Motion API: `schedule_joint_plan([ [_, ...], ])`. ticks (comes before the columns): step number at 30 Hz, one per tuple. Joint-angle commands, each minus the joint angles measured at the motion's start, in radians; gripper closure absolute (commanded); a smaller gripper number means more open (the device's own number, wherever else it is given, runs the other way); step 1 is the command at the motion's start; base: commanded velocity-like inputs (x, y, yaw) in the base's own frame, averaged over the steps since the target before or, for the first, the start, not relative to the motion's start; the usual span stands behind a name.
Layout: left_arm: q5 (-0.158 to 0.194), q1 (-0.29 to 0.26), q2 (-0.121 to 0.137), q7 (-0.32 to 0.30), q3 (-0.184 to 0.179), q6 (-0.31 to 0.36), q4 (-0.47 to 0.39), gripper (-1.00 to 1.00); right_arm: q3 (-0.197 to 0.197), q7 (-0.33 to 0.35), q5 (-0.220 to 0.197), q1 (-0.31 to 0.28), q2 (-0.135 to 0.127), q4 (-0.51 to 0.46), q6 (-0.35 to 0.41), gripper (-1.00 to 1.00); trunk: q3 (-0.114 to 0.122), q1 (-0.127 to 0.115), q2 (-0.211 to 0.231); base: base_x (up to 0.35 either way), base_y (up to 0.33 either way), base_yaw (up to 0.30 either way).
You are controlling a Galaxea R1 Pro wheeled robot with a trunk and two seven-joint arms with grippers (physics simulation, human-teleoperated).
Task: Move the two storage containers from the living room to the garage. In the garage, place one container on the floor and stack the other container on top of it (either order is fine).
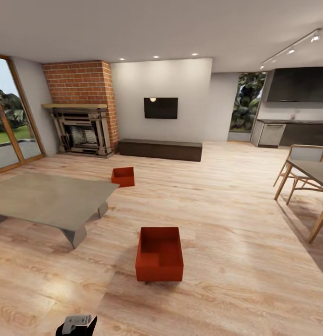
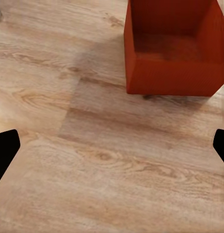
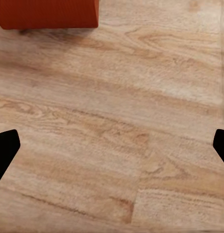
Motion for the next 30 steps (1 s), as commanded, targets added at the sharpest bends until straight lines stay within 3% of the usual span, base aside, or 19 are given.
schedule_joint_plan([
  [1,-0.004,-0.001,-0.001,-0.009,0.008,-0.002,0.000,-1.00,-0.005,0.008,0.000,-0.001,0.001,0.001,-0.003,-1.00,-0.001,0.000,-0.001,0.005,0.000,-0.244],
  [7,-0.005,-0.001,-0.001,-0.009,0.008,-0.002,0.000,-1.00,-0.005,0.008,0.000,-0.001,0.001,0.001,-0.003,-1.00,-0.001,0.000,-0.001,0.001,0.000,-0.237],
  [15,-0.005,-0.001,-0.001,-0.009,0.007,0.000,0.000,-1.00,-0.005,0.008,0.000,-0.001,0.001,0.001,-0.003,-1.00,-0.001,0.000,-0.001,0.055,0.012,-0.052],
  [30,-0.005,-0.001,-0.001,-0.009,0.007,0.001,0.000,-1.00,-0.004,0.008,0.000,-0.001,0.001,0.001,-0.003,-1.00,-0.001,0.000,-0.001,0.271,0.171,-0.002],
])
